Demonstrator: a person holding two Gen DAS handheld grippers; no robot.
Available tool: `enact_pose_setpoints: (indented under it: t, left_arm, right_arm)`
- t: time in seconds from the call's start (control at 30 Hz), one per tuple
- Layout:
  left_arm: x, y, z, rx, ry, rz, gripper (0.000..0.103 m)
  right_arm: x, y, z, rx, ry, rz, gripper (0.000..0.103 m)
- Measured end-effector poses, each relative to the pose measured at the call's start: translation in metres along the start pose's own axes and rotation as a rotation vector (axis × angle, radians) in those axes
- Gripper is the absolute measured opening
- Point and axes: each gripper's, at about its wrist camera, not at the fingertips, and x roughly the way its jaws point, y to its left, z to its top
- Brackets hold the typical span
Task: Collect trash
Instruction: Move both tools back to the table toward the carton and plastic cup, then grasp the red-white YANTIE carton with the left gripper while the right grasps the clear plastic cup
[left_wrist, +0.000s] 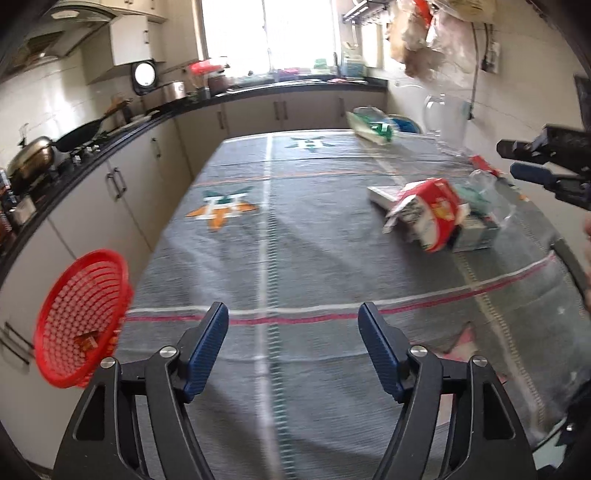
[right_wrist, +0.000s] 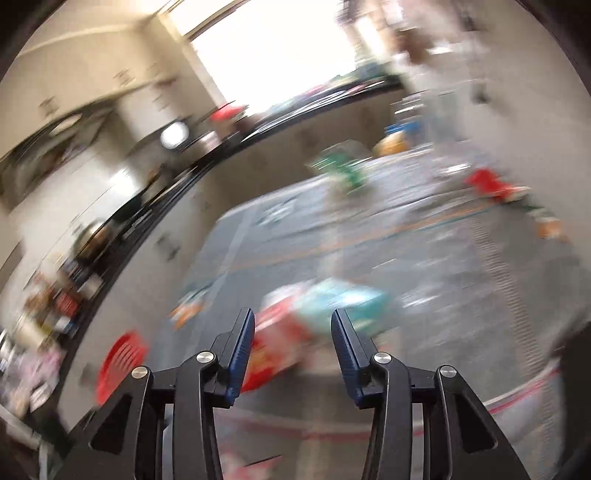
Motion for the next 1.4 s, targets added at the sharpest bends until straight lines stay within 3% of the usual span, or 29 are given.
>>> enact_pose_setpoints:
  t: [0.1,0.33,0.6,0.67,0.7,0.73,0.83,1.0,1.27,1.4]
  left_arm:
    - [0.006,-0.009,0.013,-0.034,0.022,-0.107,0.080]
    - [0.058,-0.014,0.047,-0.298,0.176,-0.438,0.080]
    - [0.115,-0.022,0.053,-0.529,0.225,-0.559,0.079]
    - [0.122,-0.027,0.057,-0.539,0.228,-0.588,0.069]
    - [0.125,-0.032,0.060,-0.530,0.225,-0.609,0.053]
    - [0.127,-0.034,0.063,-0.523,0.223,-0.626,0.030]
    - [0.124,-0.042,0.070,-0.482,0.205,-0.627,0.023]
    - [0.102,-0.045,0.068,-0.392,0.125,-0.586,0.013]
    - [0.054,-0.037,0.051,-0.209,-0.062,-0.414,0.011]
    - [0.048,-0.033,0.043,-0.162,-0.117,-0.355,0.011]
  right_arm:
    - [0.003,-0.043,0.012,0.071,-0.030,-0.085,0.048]
    - [0.024,-0.100,0.005,0.224,0.015,-0.051,0.050]
    - [0.024,-0.098,0.002,0.220,0.007,0.001,0.050]
    - [0.025,-0.099,0.002,0.232,0.013,0.013,0.050]
    - [0.025,-0.102,0.001,0.237,0.013,0.013,0.050]
    - [0.025,-0.104,0.001,0.242,0.011,0.010,0.050]
    - [0.026,-0.108,0.001,0.254,0.011,-0.003,0.051]
    - [0.030,-0.114,0.001,0.273,0.019,-0.030,0.061]
    - [0.050,-0.119,0.000,0.272,0.082,-0.076,0.064]
    - [0.062,-0.116,-0.001,0.257,0.115,-0.062,0.064]
